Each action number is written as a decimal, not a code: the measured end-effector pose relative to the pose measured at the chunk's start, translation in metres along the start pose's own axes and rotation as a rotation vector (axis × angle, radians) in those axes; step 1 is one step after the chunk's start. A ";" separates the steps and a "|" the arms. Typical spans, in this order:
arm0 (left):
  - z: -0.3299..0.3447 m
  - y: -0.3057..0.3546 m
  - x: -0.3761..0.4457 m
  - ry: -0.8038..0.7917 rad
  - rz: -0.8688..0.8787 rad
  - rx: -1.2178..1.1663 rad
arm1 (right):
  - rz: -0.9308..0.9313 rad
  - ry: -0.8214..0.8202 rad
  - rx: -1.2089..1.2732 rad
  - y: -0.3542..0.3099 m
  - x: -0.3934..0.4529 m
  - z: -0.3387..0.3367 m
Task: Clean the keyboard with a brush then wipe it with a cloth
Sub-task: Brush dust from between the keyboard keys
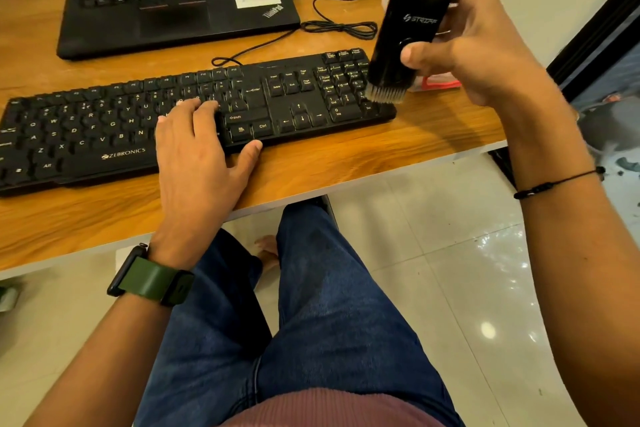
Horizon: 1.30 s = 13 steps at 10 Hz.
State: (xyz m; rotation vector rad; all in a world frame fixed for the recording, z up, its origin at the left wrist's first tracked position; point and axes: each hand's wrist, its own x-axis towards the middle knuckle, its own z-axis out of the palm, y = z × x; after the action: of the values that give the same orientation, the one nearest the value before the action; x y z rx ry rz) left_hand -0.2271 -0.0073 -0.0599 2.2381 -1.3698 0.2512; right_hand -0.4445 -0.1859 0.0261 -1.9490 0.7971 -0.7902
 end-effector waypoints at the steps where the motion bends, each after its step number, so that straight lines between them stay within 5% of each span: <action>1: -0.001 0.000 0.000 -0.007 -0.009 0.002 | 0.029 -0.066 -0.061 0.004 0.014 0.016; 3: -0.001 0.001 0.001 -0.011 -0.019 -0.005 | -0.045 0.071 -0.132 0.003 0.027 0.031; 5: -0.001 0.001 0.000 -0.001 -0.011 -0.008 | 0.046 -0.129 -0.099 0.001 0.017 0.016; 7: -0.001 0.001 0.000 -0.004 -0.011 -0.003 | 0.042 -0.183 -0.075 -0.008 0.019 0.027; 10: 0.000 0.000 0.000 -0.010 -0.023 0.002 | -0.054 -0.041 -0.181 -0.006 0.024 0.044; 13: -0.001 0.000 0.000 -0.013 -0.024 0.002 | -0.002 -0.217 -0.127 -0.015 0.023 0.031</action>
State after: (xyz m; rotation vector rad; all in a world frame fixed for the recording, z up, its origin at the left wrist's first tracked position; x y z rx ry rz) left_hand -0.2270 -0.0068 -0.0588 2.2604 -1.3487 0.2294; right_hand -0.4035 -0.1823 0.0306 -2.1062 0.7282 -0.5284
